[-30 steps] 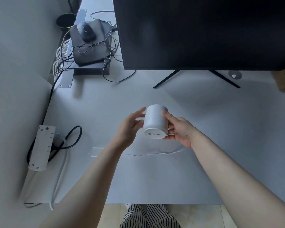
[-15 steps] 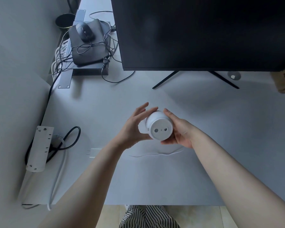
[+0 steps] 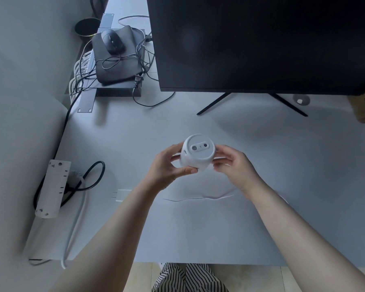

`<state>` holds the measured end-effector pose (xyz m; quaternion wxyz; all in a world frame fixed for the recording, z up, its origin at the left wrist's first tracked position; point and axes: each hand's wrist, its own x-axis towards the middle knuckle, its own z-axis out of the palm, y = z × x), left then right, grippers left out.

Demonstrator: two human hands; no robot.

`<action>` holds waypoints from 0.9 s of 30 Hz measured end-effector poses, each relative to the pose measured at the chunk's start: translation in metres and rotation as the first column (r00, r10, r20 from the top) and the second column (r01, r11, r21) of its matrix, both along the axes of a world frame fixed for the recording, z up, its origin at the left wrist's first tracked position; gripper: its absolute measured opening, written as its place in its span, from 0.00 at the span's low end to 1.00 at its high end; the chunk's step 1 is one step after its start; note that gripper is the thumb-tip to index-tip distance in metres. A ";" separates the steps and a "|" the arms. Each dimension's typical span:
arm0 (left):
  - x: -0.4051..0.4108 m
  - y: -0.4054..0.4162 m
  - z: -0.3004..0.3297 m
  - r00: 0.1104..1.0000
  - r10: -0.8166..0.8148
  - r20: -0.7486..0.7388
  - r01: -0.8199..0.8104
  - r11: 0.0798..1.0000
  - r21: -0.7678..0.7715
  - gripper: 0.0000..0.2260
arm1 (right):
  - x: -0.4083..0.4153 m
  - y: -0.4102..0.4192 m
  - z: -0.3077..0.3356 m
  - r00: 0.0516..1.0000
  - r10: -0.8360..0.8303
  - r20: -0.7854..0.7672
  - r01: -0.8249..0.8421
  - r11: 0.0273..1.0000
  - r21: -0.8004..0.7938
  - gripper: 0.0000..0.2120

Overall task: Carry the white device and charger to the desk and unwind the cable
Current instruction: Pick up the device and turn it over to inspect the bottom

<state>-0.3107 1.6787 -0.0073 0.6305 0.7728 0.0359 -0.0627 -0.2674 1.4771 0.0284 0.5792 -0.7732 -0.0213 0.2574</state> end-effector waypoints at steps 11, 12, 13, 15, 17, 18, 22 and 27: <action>-0.004 -0.006 0.004 0.989 0.118 0.093 -0.127 0.987 0.098 0.28 | -0.014 0.011 -0.005 0.998 -0.004 0.070 -0.006 0.990 0.141 0.28; -0.005 -0.007 0.004 0.986 0.124 0.108 -0.137 0.982 0.126 0.29 | -0.015 0.012 -0.007 0.998 -0.005 0.064 -0.004 0.991 0.133 0.29; -0.006 -0.009 0.002 0.984 0.133 0.116 -0.150 0.977 0.150 0.31 | -0.016 0.014 -0.009 0.998 -0.008 0.061 0.000 0.992 0.124 0.30; -0.010 -0.014 -0.001 0.981 0.153 0.123 -0.173 0.968 0.181 0.33 | -0.017 0.017 -0.013 0.998 -0.010 0.060 0.003 0.992 0.124 0.30; -0.014 -0.017 -0.005 0.981 0.148 0.124 -0.169 0.968 0.185 0.34 | -0.016 0.020 -0.016 0.997 -0.001 0.078 -0.008 0.993 0.118 0.30; -0.016 -0.017 -0.007 0.984 0.134 0.118 -0.153 0.972 0.180 0.35 | -0.015 0.021 -0.018 0.996 0.010 0.086 -0.019 0.994 0.105 0.30; -0.019 -0.007 -0.015 0.996 0.073 0.060 -0.082 0.981 0.175 0.36 | -0.007 0.017 -0.021 0.999 0.036 0.036 -0.040 0.992 0.116 0.29; -0.019 0.000 -0.012 0.995 0.098 0.028 -0.101 0.984 0.148 0.30 | 0.002 0.010 -0.022 0.996 0.087 -0.027 -0.082 0.985 0.149 0.24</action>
